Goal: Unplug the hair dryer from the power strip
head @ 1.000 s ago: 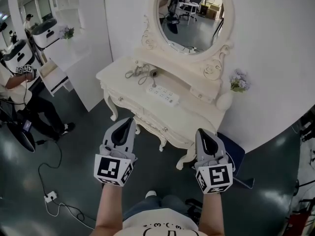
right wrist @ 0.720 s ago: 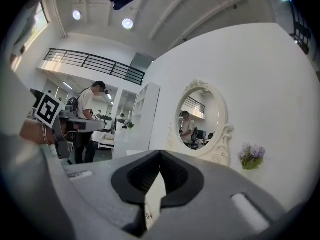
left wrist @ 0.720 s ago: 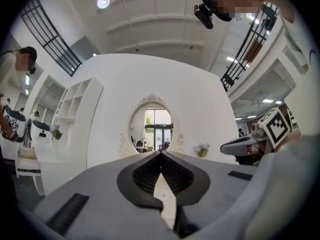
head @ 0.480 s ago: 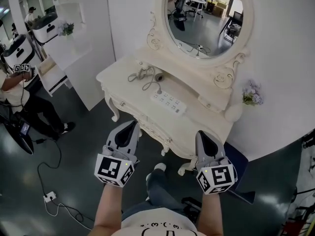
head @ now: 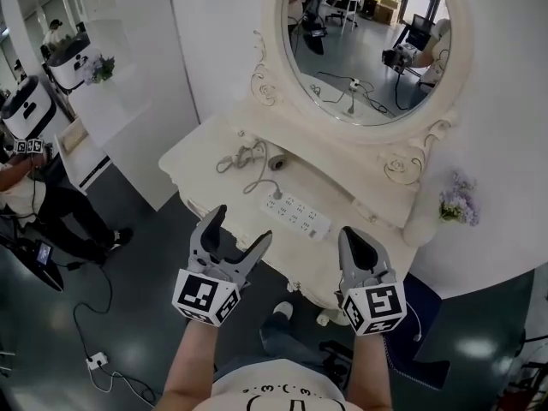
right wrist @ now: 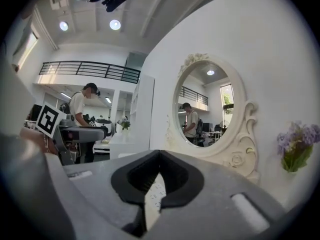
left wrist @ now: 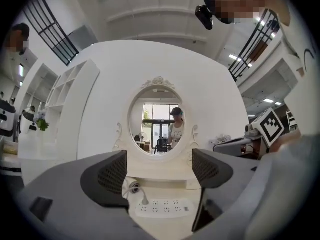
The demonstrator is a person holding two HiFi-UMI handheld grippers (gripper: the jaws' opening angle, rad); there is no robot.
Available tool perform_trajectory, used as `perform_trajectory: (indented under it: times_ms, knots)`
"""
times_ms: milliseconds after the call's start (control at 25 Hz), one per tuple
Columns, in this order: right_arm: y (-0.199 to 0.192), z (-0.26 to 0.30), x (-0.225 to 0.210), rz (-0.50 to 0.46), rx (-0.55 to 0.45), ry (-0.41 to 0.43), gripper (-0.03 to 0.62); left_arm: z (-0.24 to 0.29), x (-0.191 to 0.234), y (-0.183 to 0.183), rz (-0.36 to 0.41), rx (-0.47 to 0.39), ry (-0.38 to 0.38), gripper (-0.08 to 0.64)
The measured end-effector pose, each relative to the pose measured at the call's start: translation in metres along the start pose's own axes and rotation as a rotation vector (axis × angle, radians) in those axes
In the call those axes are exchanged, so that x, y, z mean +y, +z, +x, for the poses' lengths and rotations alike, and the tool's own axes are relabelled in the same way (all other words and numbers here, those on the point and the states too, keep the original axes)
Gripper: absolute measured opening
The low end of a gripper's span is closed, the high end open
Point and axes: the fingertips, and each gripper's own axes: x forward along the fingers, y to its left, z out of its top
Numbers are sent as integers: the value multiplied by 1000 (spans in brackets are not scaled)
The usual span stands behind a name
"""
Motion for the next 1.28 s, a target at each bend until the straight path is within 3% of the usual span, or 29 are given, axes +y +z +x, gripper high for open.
perform_trajectory:
  times_ms: [40,320,560,1040,1280]
  knots:
    - [-2,11,-8,-5,8,-7,2,13,4,-6,-10,14,-10,398]
    - [-32,67,-50,22,80,-18,2,83,19,-61,-61,145,-44,379]
    - [-69,91,-64,74,147,-26,1,112,22,-106,-85,257,-66,367]
    - [-160,119,-52,125,352,9,1,138,30,-178,-133,429,-114,331]
    - [-187,129,-41,148,427,31,2,155,39,-205,-137,499,-133,331]
